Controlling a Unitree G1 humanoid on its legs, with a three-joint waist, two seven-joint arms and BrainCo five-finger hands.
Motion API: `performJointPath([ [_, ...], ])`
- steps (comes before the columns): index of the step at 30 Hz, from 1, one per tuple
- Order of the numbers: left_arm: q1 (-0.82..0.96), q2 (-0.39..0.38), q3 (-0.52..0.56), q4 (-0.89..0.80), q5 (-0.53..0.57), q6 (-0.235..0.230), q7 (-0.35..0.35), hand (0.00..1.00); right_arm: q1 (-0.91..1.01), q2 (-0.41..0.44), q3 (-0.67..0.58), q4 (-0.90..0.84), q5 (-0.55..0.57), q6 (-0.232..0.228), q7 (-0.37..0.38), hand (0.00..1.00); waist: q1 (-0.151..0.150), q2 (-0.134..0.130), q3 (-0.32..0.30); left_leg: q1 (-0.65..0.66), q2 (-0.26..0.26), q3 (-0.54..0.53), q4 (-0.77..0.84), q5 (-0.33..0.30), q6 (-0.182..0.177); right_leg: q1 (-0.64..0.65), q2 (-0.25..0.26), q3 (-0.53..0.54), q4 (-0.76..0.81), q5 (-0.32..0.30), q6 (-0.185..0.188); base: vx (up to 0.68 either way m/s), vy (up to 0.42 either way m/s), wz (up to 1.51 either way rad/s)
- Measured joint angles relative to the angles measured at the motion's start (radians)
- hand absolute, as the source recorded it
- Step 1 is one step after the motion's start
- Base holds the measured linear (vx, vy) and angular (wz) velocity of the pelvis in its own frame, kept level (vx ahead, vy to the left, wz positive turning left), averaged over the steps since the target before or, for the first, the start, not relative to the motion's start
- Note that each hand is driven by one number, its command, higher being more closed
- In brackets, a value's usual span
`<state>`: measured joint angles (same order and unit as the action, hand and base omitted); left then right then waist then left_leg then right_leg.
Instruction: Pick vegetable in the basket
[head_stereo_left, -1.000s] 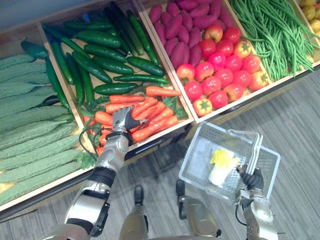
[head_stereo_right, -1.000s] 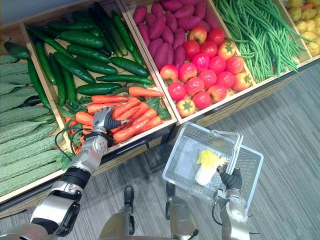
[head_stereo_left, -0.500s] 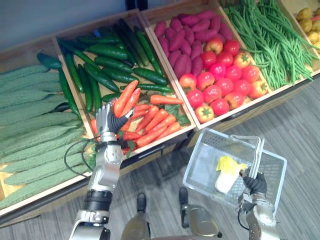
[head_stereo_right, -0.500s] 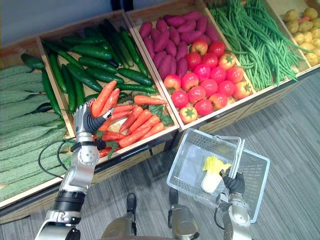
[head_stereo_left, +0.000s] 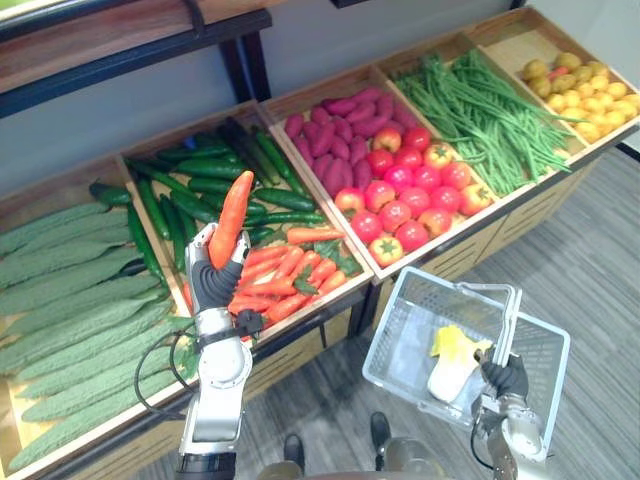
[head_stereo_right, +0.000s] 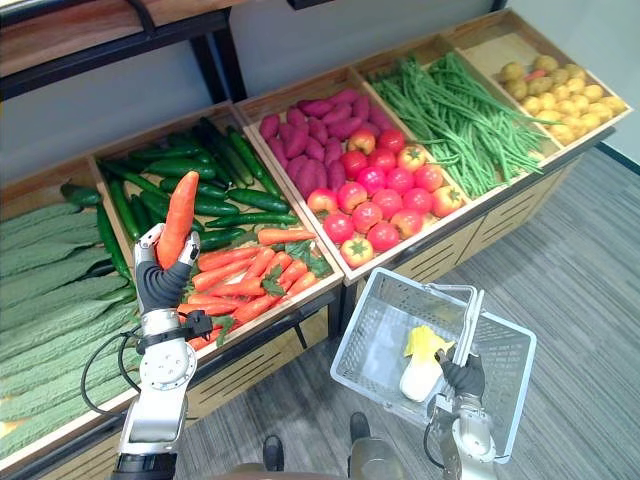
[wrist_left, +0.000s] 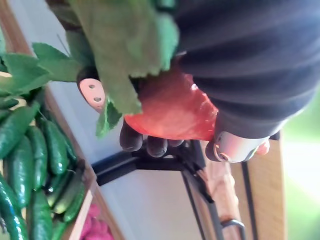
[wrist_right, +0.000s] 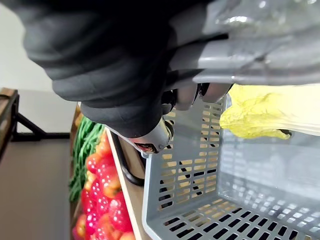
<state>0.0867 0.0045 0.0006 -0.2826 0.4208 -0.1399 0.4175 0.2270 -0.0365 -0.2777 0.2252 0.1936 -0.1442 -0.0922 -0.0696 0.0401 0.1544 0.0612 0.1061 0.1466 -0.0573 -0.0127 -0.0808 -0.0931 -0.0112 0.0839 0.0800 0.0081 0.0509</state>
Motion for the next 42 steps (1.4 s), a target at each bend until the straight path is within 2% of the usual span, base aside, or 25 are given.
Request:
performJointPath([
  [2,0.015,-0.004,-0.009,-0.027,-0.024,-0.002,-0.003,1.00,0.003,0.013,0.000,-0.031,-0.008,0.001,-0.001,1.00,0.000,0.000,-0.001,0.006,0.002,0.039,0.023,-0.018,0.003,0.000,0.003,0.036,-0.011,0.015,0.007,-0.02,0.055,-0.68],
  [7,0.032,-0.010,-0.045,-0.074,-0.078,-0.015,-0.023,1.00,0.003,0.033,0.015,-0.090,-0.019,0.004,-0.019,1.00,0.008,-0.004,-0.001,0.019,0.024,0.193,0.146,-0.113,0.006,-0.019,0.025,0.149,-0.031,0.040,0.029,-0.04,0.046,-0.95],
  [9,0.029,-0.003,-0.063,-0.078,-0.099,-0.039,-0.033,1.00,-0.030,0.034,0.024,-0.094,-0.027,0.010,-0.036,1.00,0.019,0.003,-0.005,0.012,0.054,0.275,0.178,-0.153,0.009,-0.040,-0.012,-0.029,-0.060,0.001,0.001,-0.07,0.022,-1.32],
  [10,0.026,-0.001,-0.069,-0.078,-0.108,-0.042,-0.046,1.00,-0.042,0.036,0.030,-0.094,-0.028,0.011,-0.041,1.00,0.024,0.002,-0.005,0.013,0.067,0.314,0.189,-0.164,0.010,-0.055,-0.044,-0.163,-0.054,0.002,-0.016,0.01,0.009,-1.38],
  [11,0.026,0.005,-0.073,-0.077,-0.111,-0.042,-0.051,1.00,-0.054,0.035,0.041,-0.094,-0.029,0.011,-0.042,1.00,0.026,0.000,-0.006,0.021,0.082,0.359,0.202,-0.177,0.001,-0.065,-0.086,-0.343,-0.038,0.007,-0.051,0.08,0.001,-1.47],
  [12,0.026,0.004,-0.068,-0.077,-0.117,-0.042,-0.066,1.00,-0.064,0.037,0.056,-0.094,-0.031,0.011,-0.044,1.00,0.030,0.000,-0.006,0.042,0.088,0.413,0.211,-0.176,-0.015,-0.065,-0.112,-0.473,-0.023,0.028,-0.082,0.11,0.011,-1.32],
  [13,0.026,0.004,-0.068,-0.077,-0.119,-0.042,-0.069,1.00,-0.068,0.037,0.065,-0.094,-0.035,0.011,-0.043,1.00,0.030,0.000,-0.006,0.055,0.092,0.435,0.211,-0.177,-0.020,-0.067,-0.116,-0.502,-0.016,0.052,-0.092,0.19,-0.031,-1.26],
  [14,0.025,-0.001,-0.071,-0.073,-0.122,-0.043,-0.078,1.00,-0.073,0.036,0.087,-0.094,-0.045,0.011,-0.042,1.00,0.024,-0.001,-0.007,0.080,0.097,0.461,0.211,-0.179,-0.026,-0.071,-0.109,-0.491,-0.008,0.105,-0.062,0.17,-0.056,-1.01],
  [16,0.018,-0.026,-0.101,-0.055,-0.125,-0.043,-0.102,1.00,-0.084,0.021,0.113,-0.094,-0.051,0.012,-0.039,1.00,0.019,0.030,-0.008,0.124,0.122,0.488,0.201,-0.179,-0.029,-0.082,-0.053,-0.416,-0.004,0.097,-0.068,0.17,-0.112,-1.23],
  [17,0.015,-0.029,-0.109,-0.053,-0.127,-0.044,-0.106,1.00,-0.085,0.019,0.119,-0.094,-0.051,0.012,-0.039,1.00,0.019,0.032,-0.007,0.124,0.124,0.493,0.201,-0.179,-0.029,-0.084,-0.051,-0.407,-0.003,0.093,-0.071,0.14,-0.093,-1.05],
  [18,-0.024,-0.030,-0.152,-0.013,-0.134,-0.047,-0.115,1.00,-0.088,0.011,0.137,-0.094,-0.048,0.012,-0.039,1.00,0.008,0.035,-0.007,0.123,0.145,0.489,0.246,-0.178,-0.030,-0.087,-0.025,-0.377,0.011,0.066,-0.073,0.13,-0.098,-0.55],
  [21,-0.064,-0.030,-0.215,0.058,-0.144,-0.046,-0.134,1.00,-0.092,0.000,0.162,-0.104,-0.038,0.012,-0.039,1.00,-0.007,0.033,-0.006,0.059,0.210,0.423,0.496,-0.166,-0.011,-0.061,-0.018,-0.332,0.022,0.039,-0.080,0.18,-0.081,-0.54],
  [22,-0.079,-0.031,-0.237,0.088,-0.144,-0.046,-0.136,1.00,-0.093,-0.008,0.187,-0.118,-0.024,0.012,-0.039,1.00,-0.002,0.028,-0.002,0.000,0.219,0.306,0.659,-0.163,-0.010,-0.031,-0.014,-0.288,0.017,0.031,-0.089,0.16,0.008,-0.70],
  [23,-0.080,-0.036,-0.240,0.093,-0.144,-0.046,-0.135,1.00,-0.095,-0.011,0.198,-0.128,-0.019,0.013,-0.040,1.00,0.003,0.024,0.001,-0.023,0.202,0.257,0.695,-0.180,-0.027,-0.023,-0.013,-0.267,0.015,0.022,-0.095,0.19,0.041,-0.97],
  [24,-0.078,-0.037,-0.246,0.099,-0.146,-0.046,-0.135,1.00,-0.108,-0.012,0.217,-0.144,-0.015,0.013,-0.040,1.00,0.008,0.022,0.002,-0.073,0.146,0.150,0.729,-0.230,-0.022,-0.004,-0.012,-0.220,0.004,0.017,-0.100,0.18,0.097,-1.04],
  [25,-0.078,-0.030,-0.255,0.106,-0.146,-0.046,-0.135,1.00,-0.120,-0.011,0.234,-0.161,-0.015,0.013,-0.040,1.00,0.026,0.020,0.004,-0.118,0.092,0.067,0.719,-0.270,-0.003,0.004,-0.012,-0.173,0.001,0.016,-0.100,0.17,0.116,-1.12],
  [26,-0.077,-0.028,-0.261,0.109,-0.146,-0.046,-0.135,1.00,-0.125,-0.013,0.245,-0.172,-0.014,0.013,-0.040,1.00,0.035,0.020,0.005,-0.140,0.062,0.029,0.707,-0.283,0.013,0.008,-0.011,-0.148,0.000,0.015,-0.098,0.14,0.145,-1.17],
  [28,-0.074,-0.017,-0.289,0.140,-0.145,-0.045,-0.137,1.00,-0.162,-0.010,0.285,-0.175,-0.011,0.011,-0.040,1.00,0.054,0.023,0.008,-0.202,-0.040,-0.143,0.593,-0.289,0.024,0.038,-0.007,-0.057,-0.012,0.012,-0.093,0.08,0.187,-1.18],
  [29,-0.071,-0.016,-0.298,0.140,-0.144,-0.044,-0.137,1.00,-0.169,-0.010,0.297,-0.175,-0.008,0.011,-0.040,1.00,0.059,0.024,0.007,-0.203,-0.059,-0.185,0.543,-0.281,0.013,0.040,-0.004,-0.033,-0.009,0.010,-0.081,0.06,0.244,-1.14],
  [30,-0.067,-0.016,-0.312,0.140,-0.144,-0.044,-0.138,1.00,-0.175,-0.012,0.315,-0.175,-0.007,0.010,-0.040,1.00,0.062,0.040,0.004,-0.204,-0.070,-0.247,0.446,-0.252,-0.014,0.046,0.014,0.000,-0.010,0.012,-0.061,0.04,0.202,-1.06],
  [31,-0.069,-0.018,-0.323,0.146,-0.144,-0.045,-0.141,1.00,-0.179,-0.013,0.330,-0.171,-0.007,0.007,-0.039,1.00,0.064,0.052,0.006,-0.191,-0.063,-0.238,0.438,-0.192,0.031,0.063,0.029,0.033,-0.017,0.015,-0.032,0.09,0.237,-0.96],
  [33,-0.078,0.007,-0.354,0.165,-0.142,-0.042,-0.157,1.00,-0.170,0.013,0.358,-0.198,0.003,0.006,-0.036,1.00,0.056,0.013,0.001,-0.168,-0.091,-0.179,0.385,-0.190,0.052,0.071,-0.012,0.084,-0.058,0.029,-0.006,0.12,0.226,-0.64],
  [36,-0.086,0.006,-0.383,0.184,-0.134,-0.036,-0.157,1.00,-0.146,0.034,0.375,-0.216,0.024,0.009,-0.033,1.00,0.060,0.000,0.001,-0.124,-0.122,-0.131,0.331,-0.169,0.089,0.072,-0.049,0.117,-0.064,0.030,0.022,0.14,0.183,-0.31],
  [38,-0.087,0.005,-0.385,0.200,-0.130,-0.028,-0.157,1.00,-0.145,0.047,0.401,-0.216,0.041,0.016,-0.028,1.00,0.061,-0.001,-0.001,-0.099,-0.134,-0.112,0.305,-0.164,0.100,0.072,-0.061,0.132,-0.062,0.027,0.038,0.16,0.146,-0.27],
  [42,-0.087,0.010,-0.383,0.263,-0.113,-0.001,-0.157,1.00,-0.145,0.056,0.443,-0.216,0.073,0.016,0.000,1.00,0.058,-0.007,-0.005,-0.068,-0.138,-0.093,0.265,-0.162,0.103,0.071,-0.062,0.152,-0.066,0.028,0.038,0.11,0.062,-0.22],
])
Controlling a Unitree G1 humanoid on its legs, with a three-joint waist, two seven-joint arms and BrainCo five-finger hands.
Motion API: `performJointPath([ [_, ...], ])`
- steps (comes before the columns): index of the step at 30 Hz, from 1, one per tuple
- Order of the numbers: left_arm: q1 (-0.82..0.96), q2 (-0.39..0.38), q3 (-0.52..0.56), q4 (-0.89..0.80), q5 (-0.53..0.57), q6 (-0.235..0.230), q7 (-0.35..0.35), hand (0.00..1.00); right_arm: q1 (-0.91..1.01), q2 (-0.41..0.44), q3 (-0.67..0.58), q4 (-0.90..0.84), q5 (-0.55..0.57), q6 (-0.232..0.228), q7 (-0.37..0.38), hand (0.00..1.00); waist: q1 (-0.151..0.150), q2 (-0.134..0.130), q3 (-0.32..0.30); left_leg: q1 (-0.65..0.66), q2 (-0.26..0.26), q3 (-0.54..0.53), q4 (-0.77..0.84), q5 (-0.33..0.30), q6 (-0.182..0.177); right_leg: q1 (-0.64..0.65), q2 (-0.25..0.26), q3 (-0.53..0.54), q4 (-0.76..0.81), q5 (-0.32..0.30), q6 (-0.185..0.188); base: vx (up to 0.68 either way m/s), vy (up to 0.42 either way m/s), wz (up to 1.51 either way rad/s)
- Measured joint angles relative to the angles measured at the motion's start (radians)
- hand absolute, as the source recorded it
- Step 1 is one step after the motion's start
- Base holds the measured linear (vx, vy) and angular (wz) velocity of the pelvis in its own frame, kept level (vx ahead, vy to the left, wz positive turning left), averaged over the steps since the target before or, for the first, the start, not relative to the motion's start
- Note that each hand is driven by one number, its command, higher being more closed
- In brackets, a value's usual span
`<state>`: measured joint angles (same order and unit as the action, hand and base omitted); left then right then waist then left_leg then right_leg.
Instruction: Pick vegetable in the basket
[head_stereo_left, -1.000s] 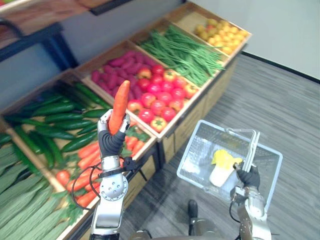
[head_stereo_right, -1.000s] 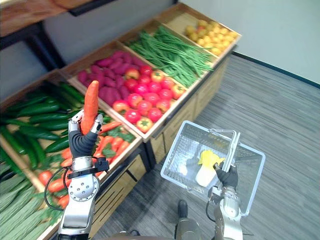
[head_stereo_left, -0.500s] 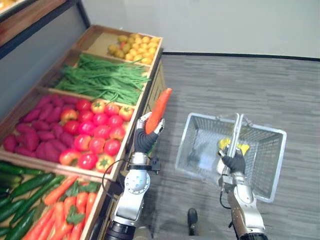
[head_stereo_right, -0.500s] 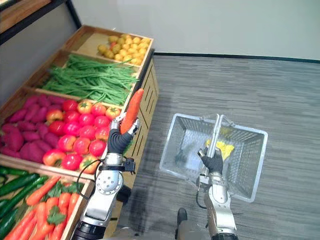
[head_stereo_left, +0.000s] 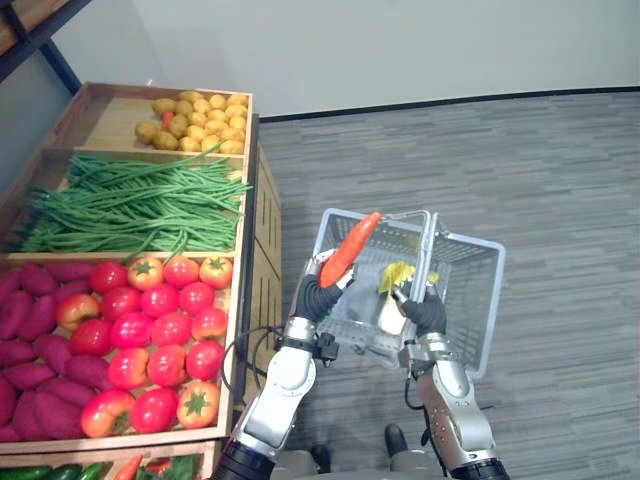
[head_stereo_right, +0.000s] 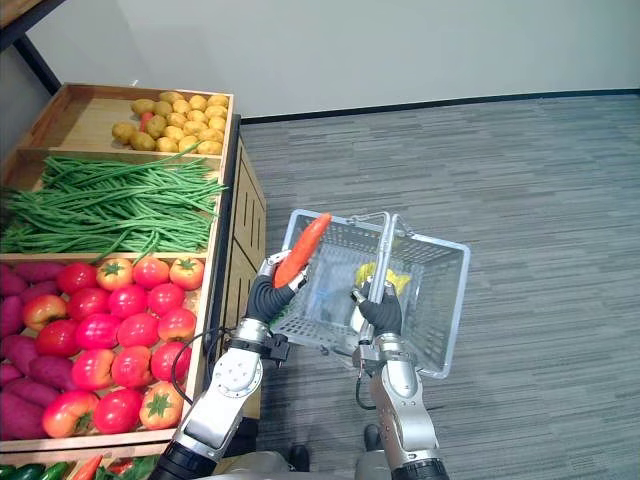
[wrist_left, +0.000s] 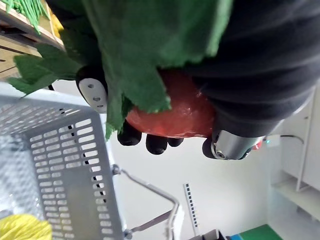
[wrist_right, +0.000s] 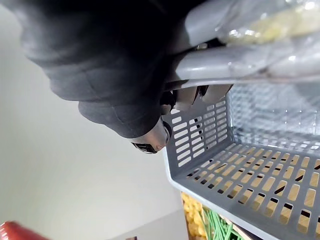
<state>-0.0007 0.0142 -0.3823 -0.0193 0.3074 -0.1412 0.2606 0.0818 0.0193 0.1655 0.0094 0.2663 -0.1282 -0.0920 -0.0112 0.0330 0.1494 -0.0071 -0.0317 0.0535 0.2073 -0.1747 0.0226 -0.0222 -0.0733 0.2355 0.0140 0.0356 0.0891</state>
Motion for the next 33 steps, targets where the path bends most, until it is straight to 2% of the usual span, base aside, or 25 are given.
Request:
performJointPath([
  [6,-0.025,0.001,-0.010,0.115,0.000,0.024,-0.008,1.00,0.000,-0.001,0.062,0.000,0.046,0.000,0.027,1.00,-0.003,-0.012,-0.010,0.014,-0.001,0.003,-0.031,0.004,0.006,-0.001,0.000,0.014,-0.015,0.000,0.000,0.02,-0.008,-0.10],
  [9,-0.065,0.002,-0.035,0.204,0.021,0.048,-0.015,1.00,0.001,-0.006,0.124,0.005,0.077,0.002,0.029,1.00,-0.009,-0.029,-0.020,0.010,0.000,0.003,-0.034,0.004,0.006,-0.006,0.001,0.015,-0.024,0.000,0.000,-0.02,-0.027,-0.05],
  [12,-0.104,0.009,-0.044,0.274,0.045,0.059,-0.018,1.00,0.000,-0.016,0.135,0.006,0.099,0.003,0.029,1.00,-0.018,-0.042,-0.029,-0.006,0.000,0.004,-0.035,0.005,0.008,-0.019,0.001,0.018,-0.034,0.007,0.001,-0.03,-0.028,-0.04],
  [13,-0.112,0.010,-0.048,0.292,0.053,0.061,-0.019,0.00,0.000,-0.020,0.146,0.006,0.102,0.003,0.029,1.00,-0.021,-0.043,-0.030,-0.007,0.000,0.005,-0.034,0.005,0.008,-0.019,0.000,0.018,-0.037,0.009,0.000,0.00,0.000,0.00],
  [15,-0.129,0.010,-0.049,0.342,0.061,0.082,-0.016,0.00,-0.001,-0.033,0.180,0.006,0.108,0.003,0.029,1.00,-0.033,-0.049,-0.035,-0.015,0.000,0.007,-0.034,0.005,0.008,-0.026,0.001,0.020,-0.038,0.011,0.001,-0.01,-0.010,-0.05],
  [19,-0.188,0.010,-0.050,0.396,0.102,0.117,-0.013,0.00,-0.002,-0.060,0.247,0.006,0.107,0.014,0.033,1.00,-0.033,-0.055,-0.039,-0.026,0.003,0.016,-0.034,0.007,0.008,-0.035,0.002,0.024,-0.052,0.028,-0.003,0.00,-0.014,-0.06],
  [23,-0.191,0.011,-0.048,0.396,0.119,0.123,0.001,0.00,-0.002,-0.060,0.248,0.006,0.105,0.022,0.035,1.00,-0.037,-0.057,-0.039,-0.026,0.002,0.015,-0.034,0.008,0.011,-0.035,0.001,0.021,-0.052,0.030,-0.004,0.00,0.000,0.00],
  [27,-0.190,0.015,-0.048,0.395,0.118,0.123,0.003,0.00,-0.002,-0.060,0.246,0.006,0.092,0.023,0.041,1.00,-0.038,-0.071,-0.048,-0.026,0.002,0.011,-0.035,0.010,0.012,-0.034,0.000,0.018,-0.052,0.031,-0.003,0.00,-0.005,0.01],
  [33,-0.169,0.022,-0.034,0.363,0.114,0.122,0.006,0.00,0.010,-0.059,0.233,0.006,0.004,0.024,0.047,1.00,-0.039,-0.091,-0.061,-0.014,-0.003,0.002,-0.063,0.032,0.012,-0.031,-0.003,0.012,-0.051,0.032,-0.001,-0.02,-0.014,0.04],
])
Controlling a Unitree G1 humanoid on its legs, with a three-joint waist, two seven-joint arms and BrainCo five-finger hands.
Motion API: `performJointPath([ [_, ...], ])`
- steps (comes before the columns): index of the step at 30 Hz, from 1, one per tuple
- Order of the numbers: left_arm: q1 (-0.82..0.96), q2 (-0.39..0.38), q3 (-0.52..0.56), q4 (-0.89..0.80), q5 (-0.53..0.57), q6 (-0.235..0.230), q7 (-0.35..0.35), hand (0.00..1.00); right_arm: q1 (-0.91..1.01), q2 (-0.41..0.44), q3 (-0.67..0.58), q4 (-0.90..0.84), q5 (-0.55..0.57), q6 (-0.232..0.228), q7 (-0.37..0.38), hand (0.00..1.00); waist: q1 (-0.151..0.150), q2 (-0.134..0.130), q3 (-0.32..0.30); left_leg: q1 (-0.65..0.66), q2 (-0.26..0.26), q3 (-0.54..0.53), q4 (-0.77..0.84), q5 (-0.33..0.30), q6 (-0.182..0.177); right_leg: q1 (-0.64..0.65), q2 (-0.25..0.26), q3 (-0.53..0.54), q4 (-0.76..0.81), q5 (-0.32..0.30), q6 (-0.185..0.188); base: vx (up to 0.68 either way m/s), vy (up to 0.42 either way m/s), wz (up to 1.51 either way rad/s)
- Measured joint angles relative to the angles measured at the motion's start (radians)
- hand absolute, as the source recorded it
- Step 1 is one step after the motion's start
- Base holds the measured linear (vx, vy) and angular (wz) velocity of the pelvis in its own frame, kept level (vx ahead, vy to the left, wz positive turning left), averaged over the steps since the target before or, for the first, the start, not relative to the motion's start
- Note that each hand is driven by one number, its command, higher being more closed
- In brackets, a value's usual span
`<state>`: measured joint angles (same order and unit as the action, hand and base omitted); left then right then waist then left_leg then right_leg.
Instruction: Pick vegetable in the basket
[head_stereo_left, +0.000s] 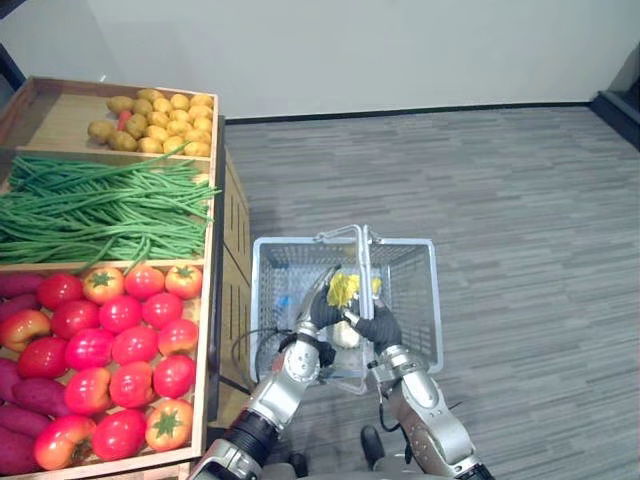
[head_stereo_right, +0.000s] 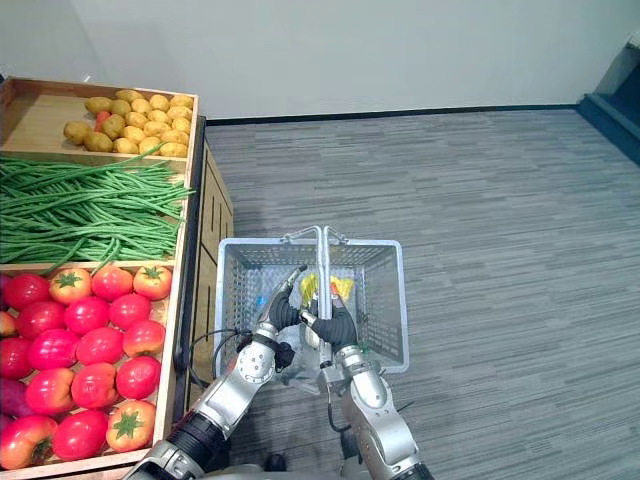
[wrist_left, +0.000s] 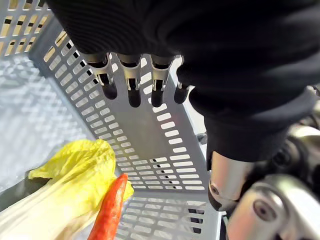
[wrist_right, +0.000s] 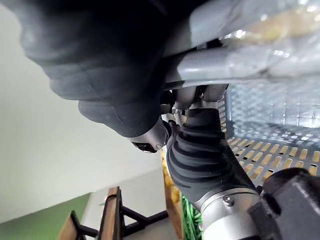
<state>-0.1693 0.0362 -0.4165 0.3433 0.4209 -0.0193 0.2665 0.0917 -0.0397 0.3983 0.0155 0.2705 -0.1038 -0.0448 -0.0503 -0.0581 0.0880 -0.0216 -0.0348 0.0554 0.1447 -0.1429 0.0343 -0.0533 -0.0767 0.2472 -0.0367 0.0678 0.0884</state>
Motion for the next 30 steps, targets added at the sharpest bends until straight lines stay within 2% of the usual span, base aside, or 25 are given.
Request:
performJointPath([
  [5,0.081,0.004,0.019,-0.122,-0.065,-0.017,-0.011,0.00,0.012,0.012,-0.091,0.000,-0.074,0.003,-0.021,1.00,0.001,0.000,-0.001,0.004,0.000,-0.011,-0.004,0.004,-0.004,0.007,0.000,-0.009,0.000,0.000,0.000,0.00,-0.007,0.04],
  [7,0.136,0.005,0.016,-0.206,-0.104,-0.042,-0.038,0.00,0.013,0.021,-0.159,0.000,-0.086,0.004,-0.040,1.00,0.002,0.000,-0.001,0.011,0.000,-0.021,-0.005,0.005,-0.004,0.016,0.000,-0.021,-0.001,0.000,0.000,0.00,-0.018,0.14],
  [8,0.179,0.005,0.017,-0.272,-0.141,-0.076,-0.052,0.00,0.011,0.026,-0.217,-0.001,-0.088,0.004,-0.061,1.00,0.009,0.002,-0.002,0.020,-0.001,-0.024,-0.011,0.006,-0.006,0.023,0.001,-0.028,0.000,0.000,0.001,0.00,-0.013,0.07],
  [12,0.247,0.006,0.042,-0.378,-0.199,-0.119,-0.071,0.00,0.006,0.032,-0.288,-0.002,-0.116,0.002,-0.088,1.00,0.012,0.004,-0.012,0.029,-0.002,-0.026,-0.032,0.017,-0.005,0.024,-0.001,-0.031,0.000,0.000,0.001,0.00,-0.003,0.01],
  [16,0.338,0.005,0.123,-0.457,-0.321,-0.146,-0.073,0.00,0.019,0.032,-0.361,-0.002,-0.149,0.002,-0.107,1.00,0.015,0.014,-0.021,0.035,-0.002,-0.030,-0.036,0.019,-0.005,0.030,-0.001,-0.041,0.000,-0.001,0.001,-0.01,-0.010,0.03],
  [21,0.399,0.005,0.272,-0.459,-0.423,-0.151,-0.091,0.00,0.072,0.032,-0.482,-0.001,-0.164,0.003,-0.107,1.00,0.021,0.020,-0.024,0.035,-0.003,-0.049,-0.040,0.024,-0.007,0.038,-0.003,-0.062,0.001,-0.003,0.002,-0.01,-0.022,0.12],
  [25,0.419,0.007,0.355,-0.363,-0.419,-0.152,-0.094,0.00,0.109,0.031,-0.547,0.058,-0.164,0.002,-0.103,1.00,0.025,0.024,-0.026,0.052,-0.003,-0.066,-0.047,0.027,-0.010,0.053,-0.005,-0.081,0.016,-0.021,-0.001,-0.02,-0.021,0.14],
  [30,0.428,0.007,0.381,-0.219,-0.396,-0.140,-0.122,0.00,0.130,0.031,-0.560,0.159,-0.164,0.003,-0.099,1.00,0.030,0.041,-0.038,0.054,-0.002,-0.069,-0.060,0.029,-0.014,0.051,-0.005,-0.086,0.023,-0.030,-0.002,-0.01,-0.008,0.02],
])
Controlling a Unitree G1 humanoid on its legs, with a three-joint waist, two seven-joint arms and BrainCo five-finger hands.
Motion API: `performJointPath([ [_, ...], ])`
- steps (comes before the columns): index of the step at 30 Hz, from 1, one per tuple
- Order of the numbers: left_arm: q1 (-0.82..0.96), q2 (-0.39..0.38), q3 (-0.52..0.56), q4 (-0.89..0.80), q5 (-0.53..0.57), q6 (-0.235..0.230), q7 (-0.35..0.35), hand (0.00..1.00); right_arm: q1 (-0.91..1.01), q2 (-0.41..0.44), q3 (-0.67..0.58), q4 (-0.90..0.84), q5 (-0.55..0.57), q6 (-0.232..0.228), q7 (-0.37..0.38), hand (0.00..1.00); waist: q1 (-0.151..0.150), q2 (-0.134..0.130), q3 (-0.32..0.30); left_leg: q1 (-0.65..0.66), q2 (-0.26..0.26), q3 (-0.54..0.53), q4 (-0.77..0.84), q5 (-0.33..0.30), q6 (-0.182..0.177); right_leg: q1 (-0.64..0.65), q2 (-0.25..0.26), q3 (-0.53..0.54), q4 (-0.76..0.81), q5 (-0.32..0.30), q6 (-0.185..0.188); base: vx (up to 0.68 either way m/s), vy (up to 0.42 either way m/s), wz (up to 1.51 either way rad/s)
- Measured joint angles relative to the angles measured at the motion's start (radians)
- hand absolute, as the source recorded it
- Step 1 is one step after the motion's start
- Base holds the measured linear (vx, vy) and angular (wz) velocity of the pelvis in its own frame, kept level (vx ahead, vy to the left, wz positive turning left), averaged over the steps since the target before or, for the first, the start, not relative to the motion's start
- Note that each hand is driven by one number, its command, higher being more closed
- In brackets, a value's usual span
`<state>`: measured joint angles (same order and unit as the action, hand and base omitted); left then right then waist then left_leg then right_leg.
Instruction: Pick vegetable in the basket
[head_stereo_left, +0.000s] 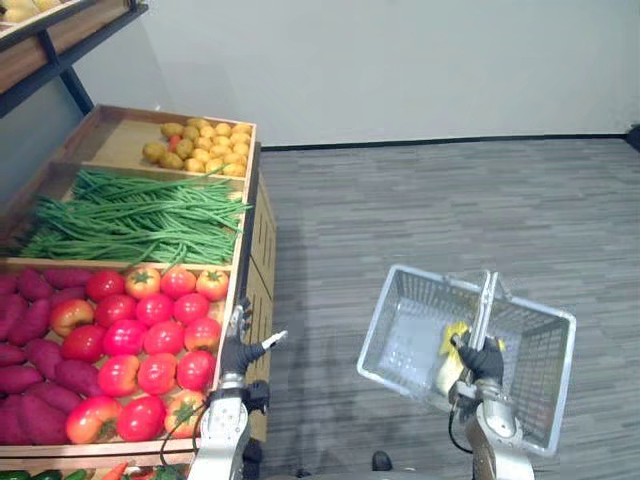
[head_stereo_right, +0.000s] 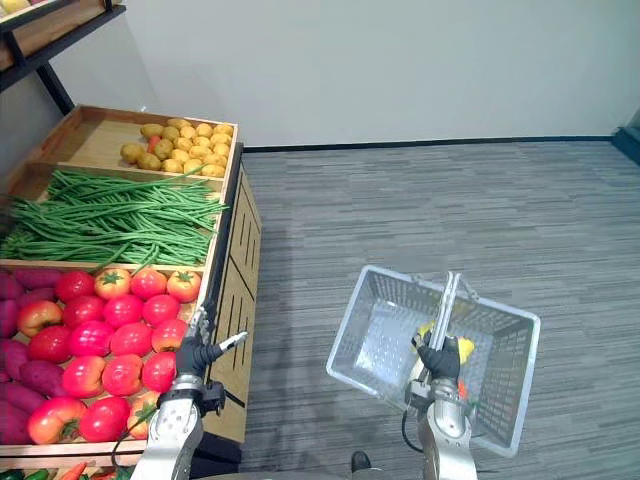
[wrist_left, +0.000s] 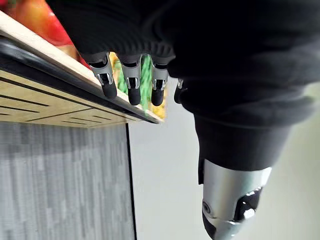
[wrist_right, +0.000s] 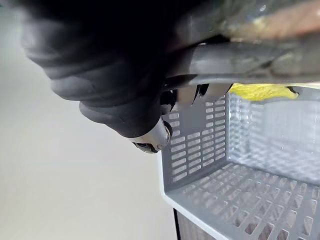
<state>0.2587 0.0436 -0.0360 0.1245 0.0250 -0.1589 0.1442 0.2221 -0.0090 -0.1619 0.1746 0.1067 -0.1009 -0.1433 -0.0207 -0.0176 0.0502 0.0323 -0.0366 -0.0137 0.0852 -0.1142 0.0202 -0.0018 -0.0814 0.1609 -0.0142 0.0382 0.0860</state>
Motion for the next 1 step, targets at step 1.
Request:
performJointPath([
  [1,0.000,0.000,0.002,0.036,0.014,0.004,-0.012,0.00,0.020,0.000,-0.001,0.020,0.000,0.001,0.013,1.00,0.006,0.001,0.000,0.000,0.002,0.000,0.000,0.000,0.000,0.000,0.000,-0.001,0.000,-0.001,-0.002,0.00,0.000,0.00],
])
